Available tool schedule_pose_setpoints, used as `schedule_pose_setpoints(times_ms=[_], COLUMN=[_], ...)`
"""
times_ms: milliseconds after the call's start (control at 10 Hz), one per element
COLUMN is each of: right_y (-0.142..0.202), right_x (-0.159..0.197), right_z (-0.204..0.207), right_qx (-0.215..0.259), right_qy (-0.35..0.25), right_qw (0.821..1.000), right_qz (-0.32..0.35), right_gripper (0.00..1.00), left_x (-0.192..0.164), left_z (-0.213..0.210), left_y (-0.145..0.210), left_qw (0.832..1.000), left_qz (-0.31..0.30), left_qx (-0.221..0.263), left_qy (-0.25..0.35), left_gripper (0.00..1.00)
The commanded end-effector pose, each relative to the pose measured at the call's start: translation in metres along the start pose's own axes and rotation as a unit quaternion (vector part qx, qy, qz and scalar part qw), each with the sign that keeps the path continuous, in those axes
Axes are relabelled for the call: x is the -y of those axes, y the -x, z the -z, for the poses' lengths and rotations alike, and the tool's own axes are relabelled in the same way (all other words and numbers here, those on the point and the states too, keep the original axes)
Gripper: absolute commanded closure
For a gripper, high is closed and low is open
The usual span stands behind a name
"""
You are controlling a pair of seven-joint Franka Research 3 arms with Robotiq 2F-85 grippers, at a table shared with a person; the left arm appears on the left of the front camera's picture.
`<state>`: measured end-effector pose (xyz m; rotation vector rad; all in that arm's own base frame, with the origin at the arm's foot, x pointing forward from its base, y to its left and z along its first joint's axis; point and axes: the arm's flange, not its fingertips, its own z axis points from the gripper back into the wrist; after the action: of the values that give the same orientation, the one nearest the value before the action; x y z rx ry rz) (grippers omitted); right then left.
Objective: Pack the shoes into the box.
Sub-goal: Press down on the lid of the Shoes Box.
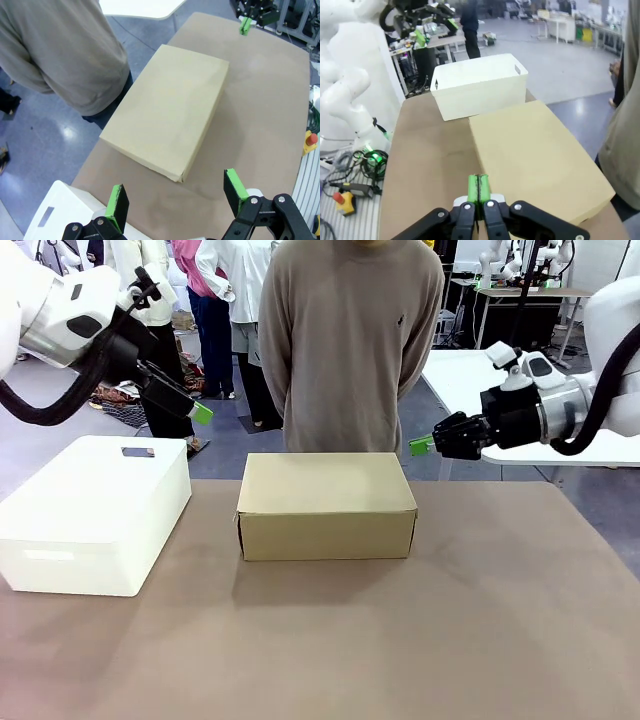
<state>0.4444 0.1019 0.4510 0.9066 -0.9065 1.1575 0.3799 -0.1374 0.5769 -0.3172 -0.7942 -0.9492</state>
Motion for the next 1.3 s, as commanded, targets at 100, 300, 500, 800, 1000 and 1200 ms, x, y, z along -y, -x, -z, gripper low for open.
schedule_pose_setpoints(times_ms=[100,300,500,800,1000,1200], right_y=[-0.03,-0.051,-0.061,-0.074,-0.085,-0.096], right_x=[-0.035,-0.052,-0.062,-0.077,-0.089,-0.098], right_z=[0.003,0.001,0.001,-0.004,-0.008,-0.01], right_qx=[-0.082,-0.152,-0.201,-0.208,-0.217,-0.232], right_qy=[0.071,0.104,0.135,0.135,0.147,0.159], right_qw=[0.993,0.98,0.963,0.958,0.953,0.947], right_qz=[0.046,0.08,0.117,0.146,0.153,0.154], right_gripper=[1.0,1.0,0.6,0.01,0.0,0.0], left_x=[-0.001,-0.001,-0.001,-0.001,-0.001,-0.001], left_z=[-0.001,-0.001,-0.001,-0.001,-0.001,-0.001], left_y=[0.0,0.0,0.0,0.0,0.0,0.0], left_qw=[1.0,1.0,1.0,1.0,1.0,1.0], left_qz=[0.003,0.003,0.003,0.003,0.003,0.003], left_qx=[0.006,0.006,0.006,0.006,0.006,0.006], left_qy=[0.01,0.01,0.01,0.01,0.01,0.01], left_gripper=[0.0,0.0,0.0,0.0,0.0,0.0])
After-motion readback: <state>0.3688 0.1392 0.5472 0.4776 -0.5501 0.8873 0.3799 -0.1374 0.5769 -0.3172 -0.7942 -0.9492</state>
